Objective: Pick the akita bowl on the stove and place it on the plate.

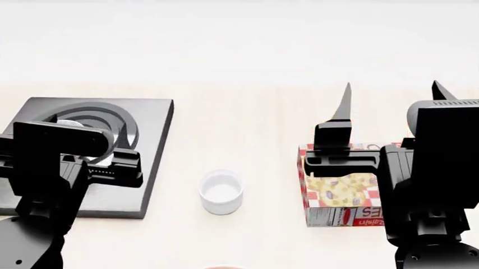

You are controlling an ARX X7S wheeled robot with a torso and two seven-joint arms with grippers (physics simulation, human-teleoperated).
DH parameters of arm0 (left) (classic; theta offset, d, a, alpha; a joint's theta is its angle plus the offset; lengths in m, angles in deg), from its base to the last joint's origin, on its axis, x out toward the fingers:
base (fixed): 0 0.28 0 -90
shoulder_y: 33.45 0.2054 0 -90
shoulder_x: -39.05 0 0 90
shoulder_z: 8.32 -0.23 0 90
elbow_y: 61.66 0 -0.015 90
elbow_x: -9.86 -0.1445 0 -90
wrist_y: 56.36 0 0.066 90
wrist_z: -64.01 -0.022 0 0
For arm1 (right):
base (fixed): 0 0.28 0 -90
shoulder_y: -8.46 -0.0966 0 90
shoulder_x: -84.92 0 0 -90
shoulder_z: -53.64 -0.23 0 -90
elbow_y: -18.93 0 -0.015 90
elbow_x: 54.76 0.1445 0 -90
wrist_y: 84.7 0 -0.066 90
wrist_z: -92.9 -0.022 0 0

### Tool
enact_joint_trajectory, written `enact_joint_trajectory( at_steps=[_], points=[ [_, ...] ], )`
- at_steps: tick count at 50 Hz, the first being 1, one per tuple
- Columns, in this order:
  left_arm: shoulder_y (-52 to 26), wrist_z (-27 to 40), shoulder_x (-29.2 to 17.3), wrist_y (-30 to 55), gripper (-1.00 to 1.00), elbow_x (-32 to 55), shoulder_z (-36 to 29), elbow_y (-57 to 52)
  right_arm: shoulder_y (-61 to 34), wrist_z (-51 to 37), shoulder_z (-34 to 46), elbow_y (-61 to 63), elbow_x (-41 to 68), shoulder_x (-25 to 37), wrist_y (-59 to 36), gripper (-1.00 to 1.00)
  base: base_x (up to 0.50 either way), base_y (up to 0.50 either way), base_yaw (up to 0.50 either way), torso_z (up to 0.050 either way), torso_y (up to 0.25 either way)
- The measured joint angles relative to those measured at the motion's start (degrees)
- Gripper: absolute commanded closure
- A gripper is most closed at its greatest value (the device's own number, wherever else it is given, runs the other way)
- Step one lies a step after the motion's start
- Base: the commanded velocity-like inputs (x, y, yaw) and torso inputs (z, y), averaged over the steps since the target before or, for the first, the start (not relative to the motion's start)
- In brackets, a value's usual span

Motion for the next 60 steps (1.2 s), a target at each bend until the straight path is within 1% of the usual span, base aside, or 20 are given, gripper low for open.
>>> enact_joint_trajectory(
  at_steps=[26, 34, 48, 60],
  points=[
    [-0.1, 0.4, -0.3, -0.2, -1.0, 0.6, -0.3, -0.1, 0.0, -0.3, 0.3, -0.1, 0.6, 0.4, 0.3, -1.0, 0.33, -0.01, 0.0, 0.0, 0.0],
    [-1.3, 0.5, -0.3, 1.0, -1.0, 1.5, 0.2, -0.6, 0.0, -0.5, 0.6, -0.3, 0.7, 0.6, 0.3, -1.0, 0.04, 0.0, 0.0, 0.0, 0.0],
    [-10.5, 0.1, -0.6, 7.4, -1.0, 4.8, 3.2, -0.2, 0.0, -0.6, 0.7, -0.5, 1.0, 0.8, 0.6, -1.0, 0.0, 0.0, 0.0, 0.0, 0.0],
    [-21.2, -1.1, -0.3, 11.7, -1.0, 6.9, 5.1, 5.1, -0.1, -0.8, 0.6, -0.3, 1.5, 0.8, 0.5, -1.0, 0.0, 0.0, 0.0, 0.0, 0.0]
  ],
)
